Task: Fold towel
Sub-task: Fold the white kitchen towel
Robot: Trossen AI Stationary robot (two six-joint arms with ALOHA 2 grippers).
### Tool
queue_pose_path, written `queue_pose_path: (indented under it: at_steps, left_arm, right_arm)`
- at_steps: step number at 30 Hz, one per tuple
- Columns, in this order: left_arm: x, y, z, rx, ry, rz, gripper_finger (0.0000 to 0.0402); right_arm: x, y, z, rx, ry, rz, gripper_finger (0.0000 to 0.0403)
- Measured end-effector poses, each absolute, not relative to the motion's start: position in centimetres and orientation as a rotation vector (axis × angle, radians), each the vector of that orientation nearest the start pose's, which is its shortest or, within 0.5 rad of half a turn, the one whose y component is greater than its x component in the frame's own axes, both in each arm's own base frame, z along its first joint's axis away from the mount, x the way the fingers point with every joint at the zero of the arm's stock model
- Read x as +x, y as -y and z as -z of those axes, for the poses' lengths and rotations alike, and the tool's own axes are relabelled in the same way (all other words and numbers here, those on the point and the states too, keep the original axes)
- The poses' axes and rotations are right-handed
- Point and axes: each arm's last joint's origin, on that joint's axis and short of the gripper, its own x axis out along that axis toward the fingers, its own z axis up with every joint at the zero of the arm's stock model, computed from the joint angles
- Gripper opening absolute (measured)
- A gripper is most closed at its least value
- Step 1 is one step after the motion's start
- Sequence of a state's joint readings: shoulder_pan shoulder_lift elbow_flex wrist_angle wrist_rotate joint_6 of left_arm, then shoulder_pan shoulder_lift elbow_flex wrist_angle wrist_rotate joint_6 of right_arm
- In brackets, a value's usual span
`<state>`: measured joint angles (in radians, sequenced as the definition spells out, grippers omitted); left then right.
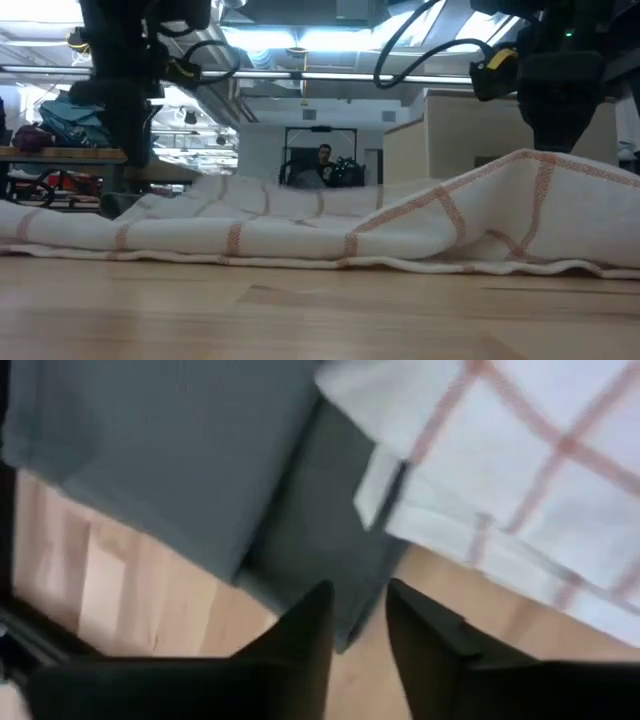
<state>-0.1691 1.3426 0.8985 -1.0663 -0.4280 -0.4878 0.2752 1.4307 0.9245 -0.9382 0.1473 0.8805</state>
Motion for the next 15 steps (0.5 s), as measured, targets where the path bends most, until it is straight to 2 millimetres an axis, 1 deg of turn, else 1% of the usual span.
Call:
queue_pose_path:
  at_steps: [4,8,11,15]
  left_arm:
    - [21.0,2.3,-21.1,0.019,-1.330,-0.598,0.0134]
    - [21.1,2.5,-21.0,-0.047,-1.312,-0.608,0.0144]
    - [21.5,2.7,-21.0,-0.091,-1.299,-0.554,0.0145]
    - [22.4,3.1,-21.1,-0.128,-1.258,-0.419,0.0145]
  right_arm:
    - [23.1,-5.9,-20.3,0.392,-1.307,0.543,0.0005]
    - [23.1,-5.9,-20.3,0.391,-1.304,0.544,0.0005]
    - [23.1,-5.9,-20.3,0.397,-1.309,0.538,0.0014]
    - [23.0,-6.0,-20.3,0.414,-1.328,0.520,0.0052]
